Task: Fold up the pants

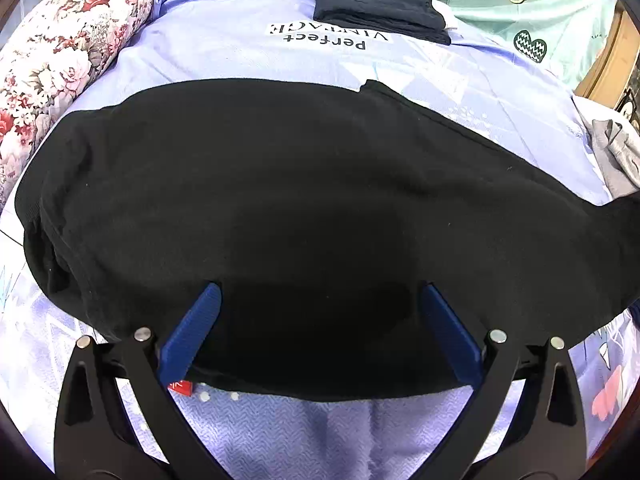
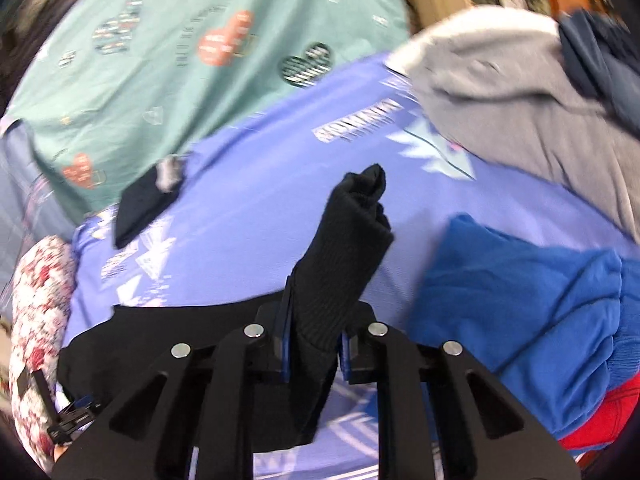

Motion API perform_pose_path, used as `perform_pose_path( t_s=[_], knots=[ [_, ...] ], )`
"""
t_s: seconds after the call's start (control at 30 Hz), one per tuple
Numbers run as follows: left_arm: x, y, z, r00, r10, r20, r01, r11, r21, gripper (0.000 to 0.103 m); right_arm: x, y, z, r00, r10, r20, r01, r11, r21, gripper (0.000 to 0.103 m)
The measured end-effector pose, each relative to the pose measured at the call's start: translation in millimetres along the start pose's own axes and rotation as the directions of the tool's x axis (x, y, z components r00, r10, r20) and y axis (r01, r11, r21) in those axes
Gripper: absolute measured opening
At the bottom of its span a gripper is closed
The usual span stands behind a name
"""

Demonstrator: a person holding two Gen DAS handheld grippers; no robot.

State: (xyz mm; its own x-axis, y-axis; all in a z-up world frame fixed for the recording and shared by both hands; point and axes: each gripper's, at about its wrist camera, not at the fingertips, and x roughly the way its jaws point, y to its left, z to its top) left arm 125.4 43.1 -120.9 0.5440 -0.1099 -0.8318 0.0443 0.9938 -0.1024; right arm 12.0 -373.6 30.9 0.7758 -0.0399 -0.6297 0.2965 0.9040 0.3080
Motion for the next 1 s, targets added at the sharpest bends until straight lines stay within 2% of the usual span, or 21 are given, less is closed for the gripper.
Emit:
perform_pose_path(
  t_s=[0.13,0.27,0.53,0.73,0.9,1.0],
  knots=[
    [-1,2,0,1.000,-0.014,0.006,0.014,1.000,-0.011,0.101,-4,55,2,0.997,0.077,0.004,-0.076,0.993,-0.091,0.018],
    [-1,2,0,1.000,-0.014,0.006,0.014,1.000,-0.012,0.101,6,110,-3,0.989,0.144,-0.026,-0.147,0.973,-0.179,0.018],
    [-1,2,0,1.000,-0.017,0.007,0.017,1.000,-0.013,0.101,60,198,-52,0.962,0.202,-0.186,-0.251,0.922,-0.296,0.018],
    [-1,4,0,1.000,-0.025,0.011,0.025,1.000,-0.019,0.101,95,222,-92,0.946,0.190,-0.264,-0.270,0.911,-0.313,0.018],
    [-2,5,0,0.999,-0.036,0.016,0.036,0.999,-0.027,0.101,105,239,-108,0.940,0.171,-0.296,-0.276,0.890,-0.363,0.018],
    [-5,12,0,0.997,-0.073,0.031,0.075,0.996,-0.054,0.101,109,242,-115,0.932,0.163,-0.325,-0.289,0.875,-0.390,0.018]
  ],
)
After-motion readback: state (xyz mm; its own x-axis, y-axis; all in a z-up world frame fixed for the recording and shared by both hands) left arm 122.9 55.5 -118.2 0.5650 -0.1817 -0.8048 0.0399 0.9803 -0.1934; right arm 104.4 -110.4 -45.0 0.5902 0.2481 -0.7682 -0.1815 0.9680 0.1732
